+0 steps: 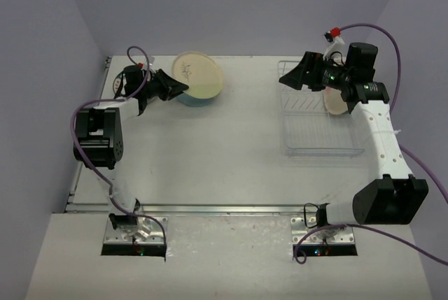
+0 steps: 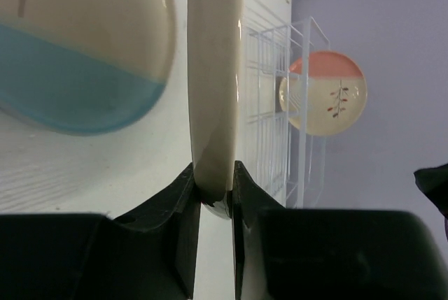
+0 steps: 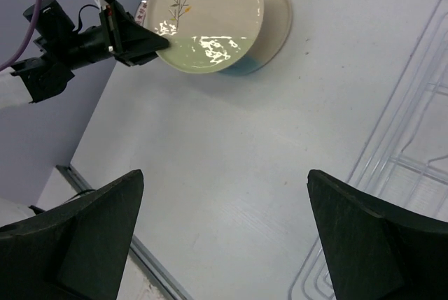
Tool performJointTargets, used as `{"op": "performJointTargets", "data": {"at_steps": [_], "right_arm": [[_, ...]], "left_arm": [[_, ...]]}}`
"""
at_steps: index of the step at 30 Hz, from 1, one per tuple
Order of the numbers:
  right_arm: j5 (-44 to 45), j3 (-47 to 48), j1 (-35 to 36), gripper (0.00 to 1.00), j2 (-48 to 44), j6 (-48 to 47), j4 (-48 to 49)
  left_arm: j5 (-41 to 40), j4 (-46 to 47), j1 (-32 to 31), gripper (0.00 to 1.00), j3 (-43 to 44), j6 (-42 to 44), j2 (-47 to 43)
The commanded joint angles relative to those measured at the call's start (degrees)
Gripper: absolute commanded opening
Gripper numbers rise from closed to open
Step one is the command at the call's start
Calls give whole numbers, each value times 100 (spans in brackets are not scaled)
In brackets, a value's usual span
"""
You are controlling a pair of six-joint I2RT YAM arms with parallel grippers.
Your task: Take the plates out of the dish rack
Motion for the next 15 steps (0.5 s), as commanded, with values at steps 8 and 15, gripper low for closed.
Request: {"op": "performJointTargets", "data": {"at_steps": [8, 15], "right_arm": [[229, 164, -158, 99, -365, -326, -285], [316, 232, -175, 99, -371, -460, -486]], "left_arm": [[204, 1023, 289, 0, 1045, -99, 674], [276, 1032, 289, 0, 1157, -199, 970]]}}
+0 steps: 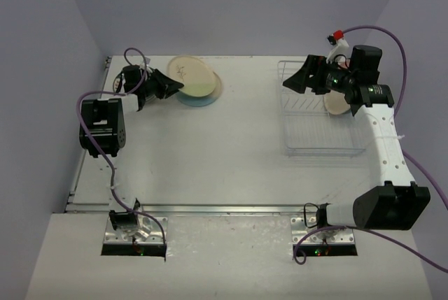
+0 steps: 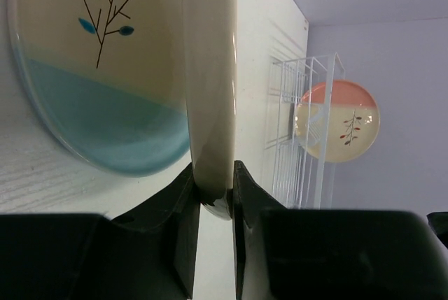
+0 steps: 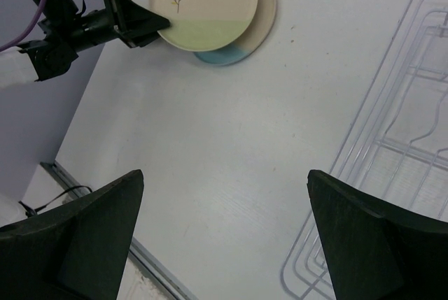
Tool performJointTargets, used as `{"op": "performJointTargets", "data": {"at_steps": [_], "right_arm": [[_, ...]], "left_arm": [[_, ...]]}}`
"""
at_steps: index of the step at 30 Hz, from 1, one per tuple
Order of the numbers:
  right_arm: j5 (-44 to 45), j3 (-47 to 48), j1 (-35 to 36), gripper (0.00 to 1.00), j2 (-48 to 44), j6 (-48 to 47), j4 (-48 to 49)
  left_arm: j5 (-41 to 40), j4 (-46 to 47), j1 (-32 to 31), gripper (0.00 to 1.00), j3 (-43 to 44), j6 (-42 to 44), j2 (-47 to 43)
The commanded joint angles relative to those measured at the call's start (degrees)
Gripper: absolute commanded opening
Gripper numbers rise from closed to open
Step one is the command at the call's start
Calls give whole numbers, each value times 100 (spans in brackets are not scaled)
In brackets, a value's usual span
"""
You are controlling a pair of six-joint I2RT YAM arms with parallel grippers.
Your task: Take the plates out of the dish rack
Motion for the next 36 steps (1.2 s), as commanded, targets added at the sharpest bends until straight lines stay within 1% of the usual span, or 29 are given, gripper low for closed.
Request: {"op": "performJointTargets", "data": {"at_steps": [1, 9, 13, 15, 17, 21, 24, 25, 26, 27, 29, 31, 34, 36], "right_arm": [[104, 255, -44, 99, -140, -187, -47], [222, 281, -54, 99, -92, -196, -108], [218, 251, -53, 99, -84, -182, -109], [210, 251, -60, 99, -69, -189, -117], [218, 259, -53, 99, -51, -189, -143], [245, 260, -55, 99, -41, -207, -160], [245, 251, -53, 99, -59, -215, -162], [245, 235, -53, 99, -59, -207, -154], [245, 233, -53, 99, -59, -215, -162], [245, 225, -53, 99, -59, -216, -154], [253, 217, -61, 99, -67, -207, -162], [273, 210, -53, 99, -74, -213, -162], [289, 190, -53, 99, -68, -224, -153], [285, 185, -53, 99, -68, -220, -153]], "left_arm": [[414, 979, 0, 0, 431, -142, -44], [536, 818, -18, 0, 372, -191, 82], [483, 486, -19, 0, 357, -31, 140], [355, 207, -49, 1, 463, 187, 170], [203, -87, -86, 5, 525, 441, 198], [22, -284, -112, 11, 554, 636, 249], [-50, -419, -114, 21, 590, 779, 313], [-59, -460, -114, 27, 622, 812, 322], [-68, -495, -114, 27, 632, 855, 330], [-117, -579, -114, 34, 649, 923, 355], [-178, -659, -114, 40, 651, 1010, 366], [-195, -695, -114, 43, 653, 1061, 366], [-235, -809, -158, 44, 654, 1209, 366], [-290, -1024, -201, 46, 757, 1398, 383]]}}
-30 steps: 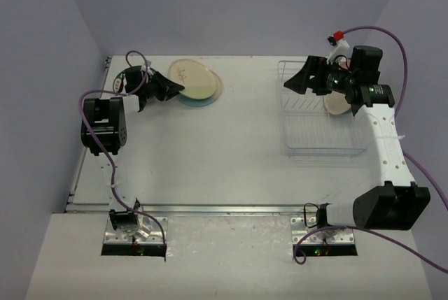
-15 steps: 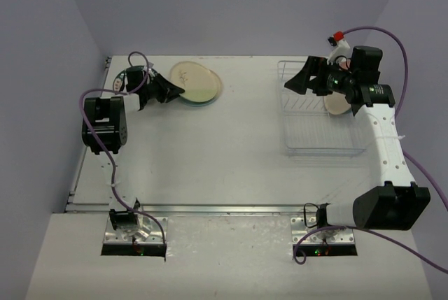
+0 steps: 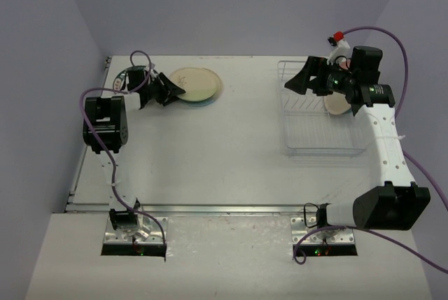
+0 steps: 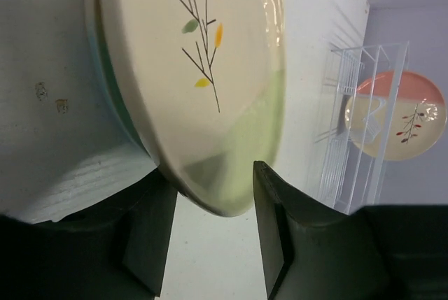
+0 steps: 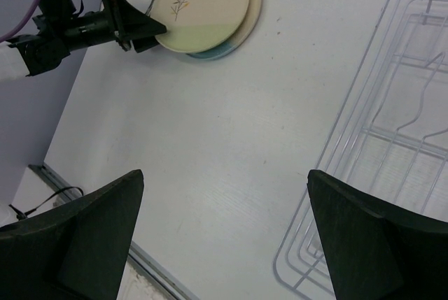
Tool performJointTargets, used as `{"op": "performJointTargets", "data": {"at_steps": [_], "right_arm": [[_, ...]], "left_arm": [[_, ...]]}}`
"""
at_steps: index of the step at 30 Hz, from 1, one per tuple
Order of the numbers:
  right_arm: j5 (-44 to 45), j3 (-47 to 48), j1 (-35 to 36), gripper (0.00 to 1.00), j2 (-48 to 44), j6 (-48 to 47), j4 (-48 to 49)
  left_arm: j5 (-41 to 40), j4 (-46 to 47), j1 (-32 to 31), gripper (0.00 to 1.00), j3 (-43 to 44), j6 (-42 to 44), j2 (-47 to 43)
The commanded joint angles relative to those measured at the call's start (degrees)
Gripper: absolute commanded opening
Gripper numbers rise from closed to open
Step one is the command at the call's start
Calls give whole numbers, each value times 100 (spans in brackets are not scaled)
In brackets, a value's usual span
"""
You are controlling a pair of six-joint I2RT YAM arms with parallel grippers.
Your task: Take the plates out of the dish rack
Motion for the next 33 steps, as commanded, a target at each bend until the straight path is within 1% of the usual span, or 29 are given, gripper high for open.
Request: {"op": "performJointTargets", "data": {"at_steps": [1, 5, 8, 13, 14, 15, 18, 20, 21, 23, 27, 28, 29, 30, 33], "right_arm": [[50, 138, -23, 99, -68, -91, 112], [57, 104, -23, 99, -59, -82, 110], [62, 80, -23, 99, -76, -82, 108], [67, 38, -23, 99, -109, -99, 103], [72, 26, -23, 99, -112, -102, 100], [81, 17, -23, 99, -112, -107, 96], [138, 3, -23, 99, -117, -122, 94], [250, -11, -23, 99, -130, -171, 101], [315, -12, -23, 99, -137, -192, 103], [641, -25, -23, 99, -143, -271, 103], [1523, -82, -23, 99, -200, -424, 192], [1639, -91, -28, 99, -203, -431, 230], [2015, -120, -45, 99, -215, -454, 276], [2198, -147, -69, 99, -204, -453, 348], [2362, -228, -278, 99, -145, -271, 496]], "left_arm": [[-72, -109, -165, 48, 459, 518, 6], [-143, -500, -296, 55, 624, 727, 88], [-185, -760, -372, 64, 830, 961, 166], [-269, -1219, -472, 70, 1085, 1237, 202], [-321, -1322, -472, 73, 1132, 1326, 191], [-390, -1448, -472, 78, 1184, 1439, 174], [-666, -1764, -659, 87, 1207, 1636, 51], [-1230, -2035, -720, 93, 1187, 1859, -166], [-1294, -2101, -748, 95, 1158, 1948, -276], [-2032, -2197, -835, 99, 981, 2146, -588], [-3332, -2401, -1117, 100, 546, 2737, -1237], [-3465, -2377, -1192, 100, 415, 2779, -1308], [-3494, -2297, -1277, 100, 243, 2916, -1535], [-3360, -2204, -1305, 100, -60, 2955, -1697], [-2918, -1760, -1338, 100, -821, 2916, -2210]]}}
